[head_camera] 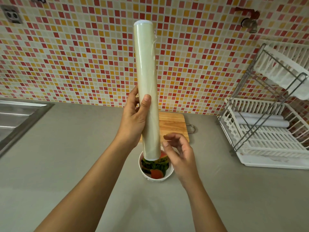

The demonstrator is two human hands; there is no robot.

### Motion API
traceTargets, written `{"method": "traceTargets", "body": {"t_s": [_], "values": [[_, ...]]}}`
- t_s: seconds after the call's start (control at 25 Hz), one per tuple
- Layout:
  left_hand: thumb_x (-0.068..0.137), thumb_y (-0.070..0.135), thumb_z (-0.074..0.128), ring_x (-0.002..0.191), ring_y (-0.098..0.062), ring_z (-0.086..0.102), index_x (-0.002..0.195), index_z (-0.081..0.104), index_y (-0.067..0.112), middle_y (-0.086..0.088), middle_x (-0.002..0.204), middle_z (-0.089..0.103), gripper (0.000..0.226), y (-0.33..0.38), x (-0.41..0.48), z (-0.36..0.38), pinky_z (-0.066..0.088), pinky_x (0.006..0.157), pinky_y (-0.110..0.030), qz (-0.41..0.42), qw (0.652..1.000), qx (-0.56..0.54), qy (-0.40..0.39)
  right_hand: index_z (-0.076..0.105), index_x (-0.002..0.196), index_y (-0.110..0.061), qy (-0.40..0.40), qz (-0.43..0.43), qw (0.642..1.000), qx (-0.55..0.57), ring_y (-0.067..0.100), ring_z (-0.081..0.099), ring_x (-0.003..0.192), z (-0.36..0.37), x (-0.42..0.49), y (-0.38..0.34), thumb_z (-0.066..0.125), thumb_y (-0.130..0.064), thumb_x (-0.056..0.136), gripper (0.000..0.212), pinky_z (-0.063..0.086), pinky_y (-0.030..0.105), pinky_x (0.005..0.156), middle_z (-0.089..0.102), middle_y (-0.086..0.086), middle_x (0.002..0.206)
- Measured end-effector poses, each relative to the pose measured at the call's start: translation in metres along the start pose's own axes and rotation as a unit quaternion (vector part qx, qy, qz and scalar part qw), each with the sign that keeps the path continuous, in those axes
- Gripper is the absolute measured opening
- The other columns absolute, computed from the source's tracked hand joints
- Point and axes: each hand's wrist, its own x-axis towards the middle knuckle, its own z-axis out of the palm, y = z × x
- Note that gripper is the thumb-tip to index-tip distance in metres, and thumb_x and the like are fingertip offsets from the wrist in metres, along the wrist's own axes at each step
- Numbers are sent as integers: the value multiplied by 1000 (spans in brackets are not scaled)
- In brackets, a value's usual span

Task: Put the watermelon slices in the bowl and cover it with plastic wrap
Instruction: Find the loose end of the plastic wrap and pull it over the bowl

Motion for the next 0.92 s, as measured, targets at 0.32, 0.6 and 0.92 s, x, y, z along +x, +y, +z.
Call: {"method": "traceTargets", "body": {"t_s": [0.32, 0.6, 0.92], "values": [[83, 59, 49, 88, 1, 61, 133, 40, 29, 11, 106, 58, 59, -4, -3, 3, 52, 71, -17, 15, 1000, 21, 2, 69, 84, -35, 68, -119, 988, -70, 6, 68, 76, 14, 11, -23, 71, -31, 77, 8, 53, 17, 68, 72, -15, 81], [90, 39, 48, 91, -4, 63, 133, 45, 28, 5, 111, 60, 44, -10, -7, 0, 51, 74, -21, -10, 997, -75, 3, 62, 78, -32, 43, -12, 999, -6, 4, 57, 76, 10, 9, -21, 57, -27, 91, 14, 51, 23, 77, 62, -17, 73], [87, 42, 50, 96, -2, 61, 122, 47, 41, 3, 111, 56, 35, -12, -17, 5, 51, 80, -23, -14, 998, -52, -10, 67, 92, -33, 44, -115, 992, -32, 5, 67, 85, 10, 13, -35, 70, -32, 77, 15, 51, 16, 73, 71, -15, 87]]}}
